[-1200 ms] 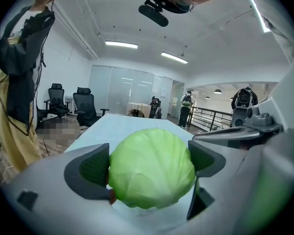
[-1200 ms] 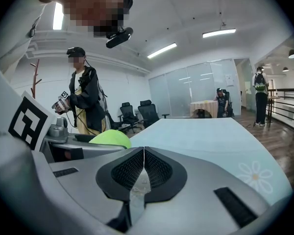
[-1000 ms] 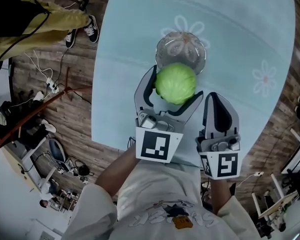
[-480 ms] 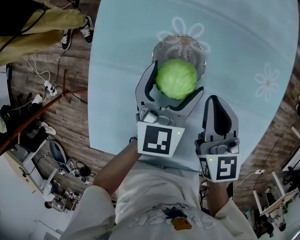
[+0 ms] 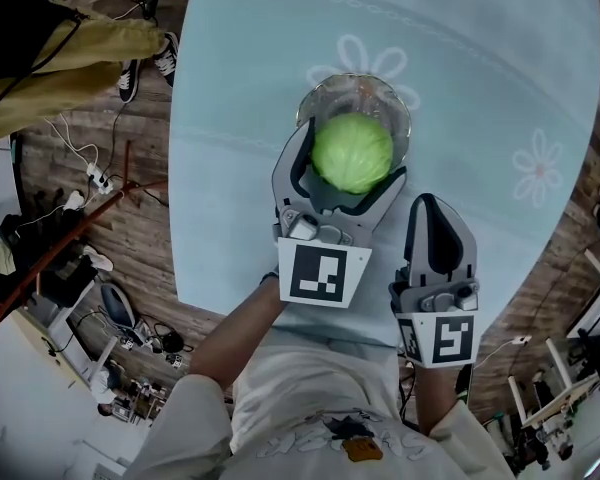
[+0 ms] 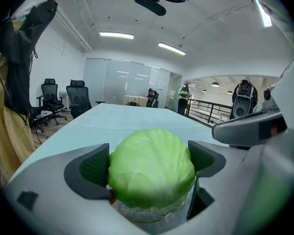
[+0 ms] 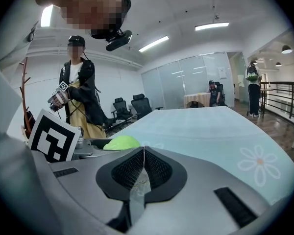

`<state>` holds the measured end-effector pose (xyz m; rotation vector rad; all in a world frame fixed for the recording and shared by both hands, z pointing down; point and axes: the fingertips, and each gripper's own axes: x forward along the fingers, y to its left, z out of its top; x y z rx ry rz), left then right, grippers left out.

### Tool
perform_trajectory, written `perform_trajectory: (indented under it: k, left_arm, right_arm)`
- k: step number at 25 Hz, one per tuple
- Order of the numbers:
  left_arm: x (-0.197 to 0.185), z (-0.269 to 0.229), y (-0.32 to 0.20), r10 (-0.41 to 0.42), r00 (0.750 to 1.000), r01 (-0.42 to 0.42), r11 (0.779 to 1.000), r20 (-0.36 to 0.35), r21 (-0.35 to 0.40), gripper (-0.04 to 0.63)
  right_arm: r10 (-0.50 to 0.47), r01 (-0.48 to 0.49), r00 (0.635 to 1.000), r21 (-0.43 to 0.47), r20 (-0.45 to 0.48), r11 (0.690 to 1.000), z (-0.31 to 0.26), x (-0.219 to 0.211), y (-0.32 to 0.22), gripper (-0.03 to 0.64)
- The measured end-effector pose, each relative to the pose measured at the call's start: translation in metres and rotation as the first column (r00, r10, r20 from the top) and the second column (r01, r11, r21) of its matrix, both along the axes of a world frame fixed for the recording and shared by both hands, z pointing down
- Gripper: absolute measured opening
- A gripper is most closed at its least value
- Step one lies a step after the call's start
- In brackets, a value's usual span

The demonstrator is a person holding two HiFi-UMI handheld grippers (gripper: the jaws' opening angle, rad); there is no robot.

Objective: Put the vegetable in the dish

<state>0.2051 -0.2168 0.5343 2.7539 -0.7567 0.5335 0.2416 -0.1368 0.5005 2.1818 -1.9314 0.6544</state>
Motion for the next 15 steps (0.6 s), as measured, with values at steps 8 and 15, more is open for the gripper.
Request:
perform_trajectory:
  k: [8,15]
  left_arm:
    - [0.008,0.012,-0.006,-0.003,0.999,0.002,1.0,0.041,0.018,0.511]
    - [0.006,0.022,-0.017,-0.014,0.996,0.01,0.998,0.083,0.055,0.511]
  right_arm:
    - [-0.01,0.01,1.0,-0.011,0.004,1.0,0.008,-0.001,0.003,0.023]
    - [-0.003,0.003,1.0,-0.014,-0.008,1.0,0.007,-0.002,-0.004,0.023]
